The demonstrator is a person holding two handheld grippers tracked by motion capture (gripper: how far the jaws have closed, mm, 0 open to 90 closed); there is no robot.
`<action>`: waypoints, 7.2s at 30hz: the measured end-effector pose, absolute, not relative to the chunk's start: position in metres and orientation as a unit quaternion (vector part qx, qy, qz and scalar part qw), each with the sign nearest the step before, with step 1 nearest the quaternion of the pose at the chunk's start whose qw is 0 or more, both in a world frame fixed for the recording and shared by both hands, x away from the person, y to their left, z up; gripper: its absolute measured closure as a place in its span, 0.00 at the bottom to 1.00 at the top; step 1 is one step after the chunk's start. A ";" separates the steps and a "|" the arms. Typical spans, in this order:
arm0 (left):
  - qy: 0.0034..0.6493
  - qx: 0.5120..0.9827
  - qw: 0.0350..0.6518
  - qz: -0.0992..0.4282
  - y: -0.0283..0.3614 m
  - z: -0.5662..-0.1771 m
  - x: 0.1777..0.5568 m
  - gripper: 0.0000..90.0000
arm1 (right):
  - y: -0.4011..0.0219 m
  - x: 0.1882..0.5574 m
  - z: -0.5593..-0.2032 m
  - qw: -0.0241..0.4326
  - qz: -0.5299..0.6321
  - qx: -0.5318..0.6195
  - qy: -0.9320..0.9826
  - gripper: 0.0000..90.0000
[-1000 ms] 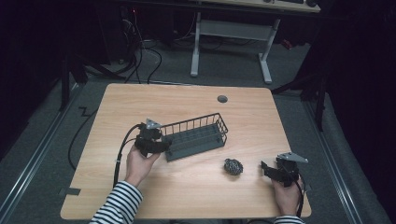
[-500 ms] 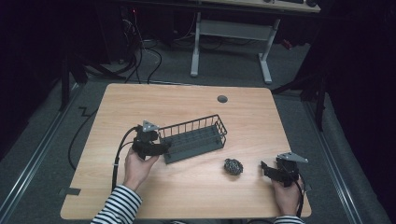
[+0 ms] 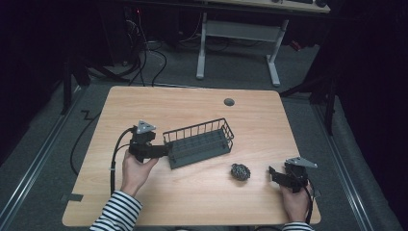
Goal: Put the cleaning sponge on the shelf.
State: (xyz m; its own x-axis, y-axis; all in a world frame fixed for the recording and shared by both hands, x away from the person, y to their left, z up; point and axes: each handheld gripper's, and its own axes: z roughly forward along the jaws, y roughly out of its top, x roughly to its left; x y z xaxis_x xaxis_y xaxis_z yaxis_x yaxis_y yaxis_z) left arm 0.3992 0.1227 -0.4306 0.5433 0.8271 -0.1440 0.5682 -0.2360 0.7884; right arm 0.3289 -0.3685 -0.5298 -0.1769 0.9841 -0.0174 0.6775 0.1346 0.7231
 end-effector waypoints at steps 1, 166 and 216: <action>0.451 0.770 0.423 0.158 0.126 -0.430 0.398 0.26 | -0.369 0.329 -0.530 0.259 0.296 0.587 0.708 0.34; 0.545 0.735 0.330 0.233 0.205 -0.537 0.369 0.27 | -0.261 0.332 -0.427 0.190 0.411 0.405 0.794 0.44; 0.546 0.733 0.334 0.230 0.207 -0.537 0.369 0.28 | -0.184 0.442 -0.412 0.152 0.373 0.404 0.822 0.44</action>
State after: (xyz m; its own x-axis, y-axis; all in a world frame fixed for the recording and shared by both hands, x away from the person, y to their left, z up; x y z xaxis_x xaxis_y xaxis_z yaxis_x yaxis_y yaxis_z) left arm 0.3686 0.2066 -0.5370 0.2974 0.9544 -0.0272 0.6473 -0.1806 0.7405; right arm 0.4424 -0.1838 -0.4124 -0.6276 0.7768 0.0520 0.5510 0.3960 0.7346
